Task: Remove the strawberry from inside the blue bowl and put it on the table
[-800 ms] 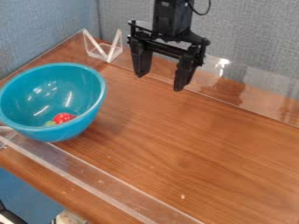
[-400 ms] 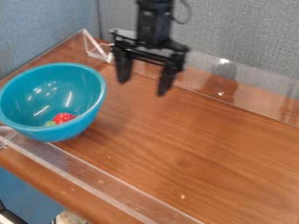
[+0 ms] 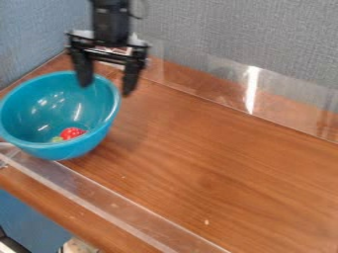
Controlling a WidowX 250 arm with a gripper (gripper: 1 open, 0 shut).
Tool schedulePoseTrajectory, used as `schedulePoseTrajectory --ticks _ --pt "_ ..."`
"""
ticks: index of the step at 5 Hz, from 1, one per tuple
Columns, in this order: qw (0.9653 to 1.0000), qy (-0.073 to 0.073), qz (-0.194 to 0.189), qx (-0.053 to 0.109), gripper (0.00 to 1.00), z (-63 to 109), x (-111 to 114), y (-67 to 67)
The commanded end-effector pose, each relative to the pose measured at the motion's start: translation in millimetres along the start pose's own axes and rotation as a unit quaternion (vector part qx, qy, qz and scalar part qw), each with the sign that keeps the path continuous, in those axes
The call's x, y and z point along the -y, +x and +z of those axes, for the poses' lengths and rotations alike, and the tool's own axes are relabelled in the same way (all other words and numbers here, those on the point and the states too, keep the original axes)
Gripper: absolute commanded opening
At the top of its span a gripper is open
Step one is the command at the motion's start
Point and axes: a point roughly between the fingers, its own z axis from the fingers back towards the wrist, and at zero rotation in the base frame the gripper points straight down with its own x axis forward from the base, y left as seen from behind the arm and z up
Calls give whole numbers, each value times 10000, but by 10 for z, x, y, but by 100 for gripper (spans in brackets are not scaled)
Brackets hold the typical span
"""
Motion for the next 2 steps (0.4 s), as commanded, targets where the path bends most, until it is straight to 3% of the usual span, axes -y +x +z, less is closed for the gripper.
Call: schedulePoseTrajectory --ticks 1,2 --pt "9995 57 147 258 100 26 -243 56" --pt "9991 31 291 301 100 -79 -315 75"
